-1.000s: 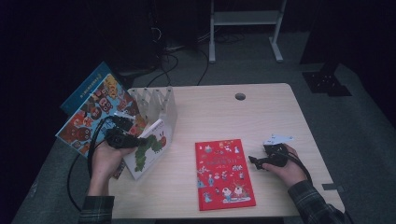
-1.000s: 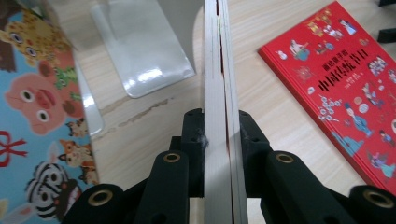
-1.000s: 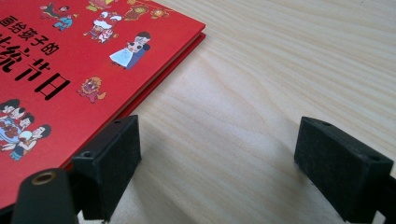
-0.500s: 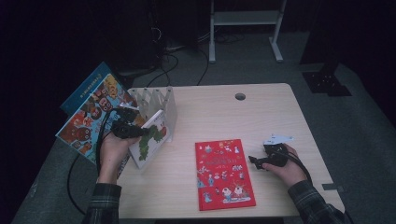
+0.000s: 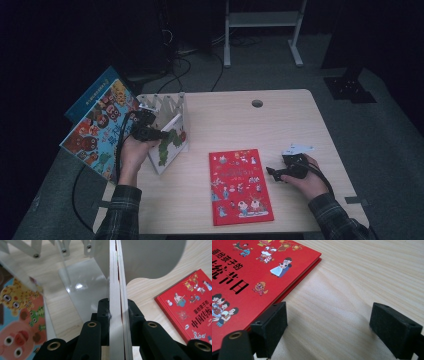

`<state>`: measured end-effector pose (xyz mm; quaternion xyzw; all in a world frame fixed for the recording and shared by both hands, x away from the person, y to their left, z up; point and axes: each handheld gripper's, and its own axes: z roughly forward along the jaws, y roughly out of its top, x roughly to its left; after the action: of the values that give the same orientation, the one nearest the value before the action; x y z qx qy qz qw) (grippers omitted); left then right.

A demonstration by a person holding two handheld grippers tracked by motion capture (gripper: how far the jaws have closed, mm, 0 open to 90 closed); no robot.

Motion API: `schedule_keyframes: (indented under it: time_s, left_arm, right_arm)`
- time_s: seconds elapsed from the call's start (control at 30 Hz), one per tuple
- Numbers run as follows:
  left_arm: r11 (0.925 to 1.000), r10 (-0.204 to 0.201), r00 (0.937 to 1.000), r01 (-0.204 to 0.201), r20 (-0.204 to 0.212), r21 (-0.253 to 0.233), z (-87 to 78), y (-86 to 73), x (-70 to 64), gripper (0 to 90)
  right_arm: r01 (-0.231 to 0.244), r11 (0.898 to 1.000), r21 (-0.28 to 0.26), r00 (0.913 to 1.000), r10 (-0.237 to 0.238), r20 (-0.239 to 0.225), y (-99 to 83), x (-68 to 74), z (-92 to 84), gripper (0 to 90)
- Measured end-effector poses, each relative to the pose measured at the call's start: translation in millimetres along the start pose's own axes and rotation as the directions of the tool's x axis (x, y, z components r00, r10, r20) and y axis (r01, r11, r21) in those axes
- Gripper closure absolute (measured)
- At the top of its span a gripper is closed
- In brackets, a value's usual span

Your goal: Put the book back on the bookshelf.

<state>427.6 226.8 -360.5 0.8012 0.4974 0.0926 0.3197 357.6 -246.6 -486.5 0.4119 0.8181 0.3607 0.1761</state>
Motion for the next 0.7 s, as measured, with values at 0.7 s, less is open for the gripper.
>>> schedule_keyframes:
  time_s: [0.7]
  left_arm:
    - [0.9984,-0.035,0.9974,0.032,-0.063,-0.047,23.0,23.7,6.0,76.1]
  right_arm:
    - [-0.001,1.0,0.001,1.0,0.001,0.0,0.1,0.0,0.0,13.5]
